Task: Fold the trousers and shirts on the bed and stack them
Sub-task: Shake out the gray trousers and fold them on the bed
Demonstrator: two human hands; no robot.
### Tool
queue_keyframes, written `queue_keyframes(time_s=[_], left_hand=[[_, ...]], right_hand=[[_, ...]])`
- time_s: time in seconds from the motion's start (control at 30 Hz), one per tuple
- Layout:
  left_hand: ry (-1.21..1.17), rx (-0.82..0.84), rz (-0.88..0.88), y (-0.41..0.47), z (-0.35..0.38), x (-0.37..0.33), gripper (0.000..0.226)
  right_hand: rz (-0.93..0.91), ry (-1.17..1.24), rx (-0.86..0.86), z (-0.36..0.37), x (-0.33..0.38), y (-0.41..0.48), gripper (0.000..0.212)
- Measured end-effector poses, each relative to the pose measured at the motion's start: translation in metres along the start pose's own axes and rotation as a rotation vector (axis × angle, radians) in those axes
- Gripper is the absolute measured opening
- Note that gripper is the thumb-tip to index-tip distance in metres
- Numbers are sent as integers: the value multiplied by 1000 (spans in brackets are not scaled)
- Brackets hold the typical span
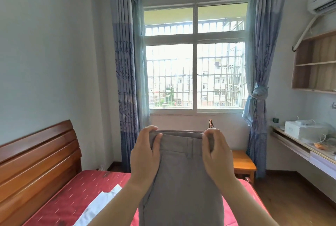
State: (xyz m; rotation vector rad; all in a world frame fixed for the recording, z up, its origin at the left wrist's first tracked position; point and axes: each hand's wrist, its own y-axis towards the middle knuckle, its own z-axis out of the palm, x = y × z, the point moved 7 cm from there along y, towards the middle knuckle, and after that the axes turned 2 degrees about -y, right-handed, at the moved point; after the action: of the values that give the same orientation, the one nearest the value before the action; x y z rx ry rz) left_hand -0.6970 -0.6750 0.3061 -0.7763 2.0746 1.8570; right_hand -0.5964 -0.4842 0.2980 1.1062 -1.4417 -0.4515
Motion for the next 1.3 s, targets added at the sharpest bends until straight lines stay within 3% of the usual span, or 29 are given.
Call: queue_keyframes(time_s=[0.17,0.4,0.63,0.9,1.07,1.3], left_hand=[[-21,54,-5,-22,-29,-19,12],[-50,92,-28,-88,-103,-41,16],[-24,86,-77,-158,-243,-56,9],[5,37,15,-176,-362,-109,11],[42,39,34,-177,-386,-116,11],[33,146,-50,-219,-350,-83,13]], right_hand=[[-23,50,17,-27,24,-31,23],[-1,18,39,-55,76,-110,16],[-20,12,74,-65,185,-217,15],[-35,50,33,-99,288,-268,12],[-29,37,31,-102,311,-277,13],[60,-5,106,-91,263,-317,14]])
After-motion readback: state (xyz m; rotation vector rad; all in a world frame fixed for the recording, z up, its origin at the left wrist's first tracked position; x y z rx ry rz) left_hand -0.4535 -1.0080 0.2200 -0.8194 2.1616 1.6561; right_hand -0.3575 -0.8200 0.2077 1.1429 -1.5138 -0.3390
